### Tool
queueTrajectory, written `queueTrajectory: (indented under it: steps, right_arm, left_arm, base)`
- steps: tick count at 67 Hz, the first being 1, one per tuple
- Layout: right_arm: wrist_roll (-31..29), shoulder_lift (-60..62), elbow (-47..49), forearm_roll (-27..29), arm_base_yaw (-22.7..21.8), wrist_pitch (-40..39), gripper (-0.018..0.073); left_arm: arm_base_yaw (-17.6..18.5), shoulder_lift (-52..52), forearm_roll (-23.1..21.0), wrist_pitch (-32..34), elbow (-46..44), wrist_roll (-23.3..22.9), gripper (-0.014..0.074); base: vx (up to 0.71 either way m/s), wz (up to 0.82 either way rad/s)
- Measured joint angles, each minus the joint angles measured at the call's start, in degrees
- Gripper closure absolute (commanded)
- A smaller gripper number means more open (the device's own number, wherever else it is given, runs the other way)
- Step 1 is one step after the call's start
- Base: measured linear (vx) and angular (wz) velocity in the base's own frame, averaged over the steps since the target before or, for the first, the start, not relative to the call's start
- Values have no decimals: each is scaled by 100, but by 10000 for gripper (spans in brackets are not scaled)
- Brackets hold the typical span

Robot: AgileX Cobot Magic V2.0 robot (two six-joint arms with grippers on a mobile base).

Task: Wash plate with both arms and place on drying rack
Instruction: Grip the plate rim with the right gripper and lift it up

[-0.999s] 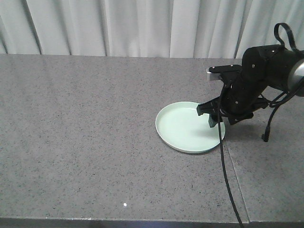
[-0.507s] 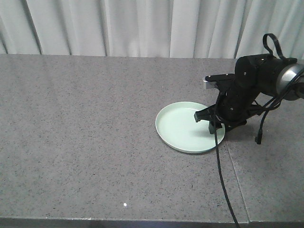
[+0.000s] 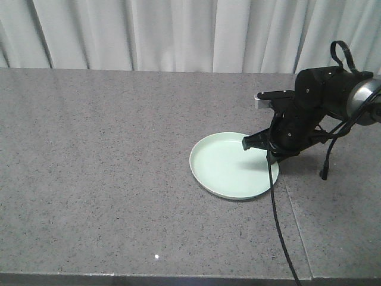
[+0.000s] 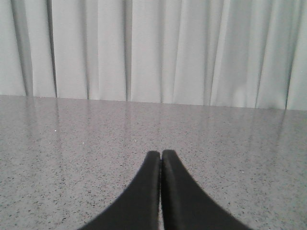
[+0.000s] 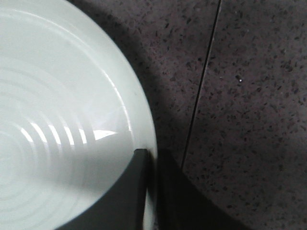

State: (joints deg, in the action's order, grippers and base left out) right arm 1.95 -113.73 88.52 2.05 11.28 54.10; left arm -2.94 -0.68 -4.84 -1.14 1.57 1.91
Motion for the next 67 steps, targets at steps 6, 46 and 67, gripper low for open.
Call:
queueTrajectory:
  steps: [6,46,67]
  right_arm:
    - [0,68,0,92,0,83,566]
    - [-1366,1862,-1376,2264,11,89,562]
    - [-2179,2917,-2793,3135,11,-220,562]
  left_arm:
    - [0,0,0,0,0,0,603]
    - [0,0,0,0,0,0,603]
    - [0,0,0,0,0,0,603]
  base:
    - [0,0]
    - [0,0]
    - [0,0]
